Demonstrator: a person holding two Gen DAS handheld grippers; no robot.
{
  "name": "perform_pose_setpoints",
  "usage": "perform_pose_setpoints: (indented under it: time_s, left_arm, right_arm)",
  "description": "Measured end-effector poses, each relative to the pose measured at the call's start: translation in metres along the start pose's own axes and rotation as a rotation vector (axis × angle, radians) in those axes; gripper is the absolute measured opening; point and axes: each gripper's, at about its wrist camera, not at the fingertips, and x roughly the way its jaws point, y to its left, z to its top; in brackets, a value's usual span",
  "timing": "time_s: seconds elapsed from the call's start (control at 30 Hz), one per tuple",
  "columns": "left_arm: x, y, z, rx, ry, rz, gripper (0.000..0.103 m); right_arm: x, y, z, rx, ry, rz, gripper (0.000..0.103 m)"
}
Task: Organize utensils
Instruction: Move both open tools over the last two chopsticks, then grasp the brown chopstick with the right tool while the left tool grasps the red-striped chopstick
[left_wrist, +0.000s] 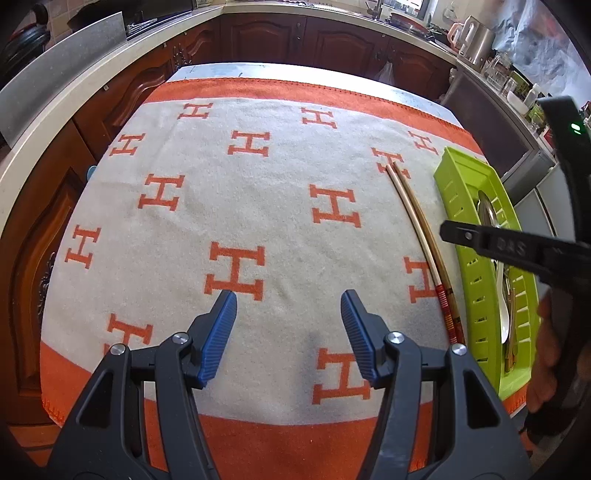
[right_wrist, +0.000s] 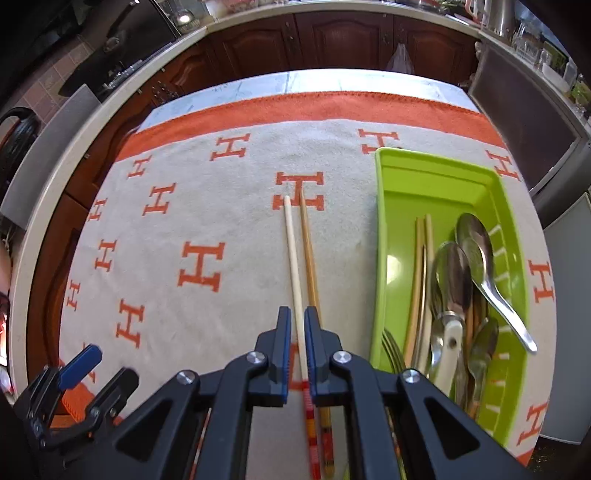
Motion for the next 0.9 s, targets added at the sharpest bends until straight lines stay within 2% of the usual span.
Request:
perform_pose_setpoints:
  time_s: [0.27,0.47,0.57,0.67,0.83,0.9]
  left_arm:
    - [0.008,0.009,0.005,-0.03,0.022,-0.012,0.056]
    - [0.013,0.012,0.005,-0.038,0.033,-0.021,0.056]
    - [0.015,0.011,0.006,-0.038,0.04,-0.025,0.056]
    - [0.016,0.008,0.007,-0.035,0.042,-0.031,0.056]
    - [0.017,0.004,0.008,-0.029,0.045,-0.034,0.056]
    - [0.018,0.002,0.008,-0.029,0.053,-0.042,0.056]
  right_arm:
    - [0.027,0.007,0.022,-0.043,0.059,-0.099,0.007]
    - [0.04,0.014,0.025,-0.098,0.117,-0.13,0.006]
    - [0.041,0.018,0.025,-0.113,0.144,-0.103,0.011]
    - [0.04,0.021,0.018,-0.108,0.174,-0.041,0.011]
    - [0.033,0.026,-0.001,-0.12,0.154,-0.027,0.011]
    - [0.03,0.024,-0.007,-0.11,0.145,-0.015,0.007]
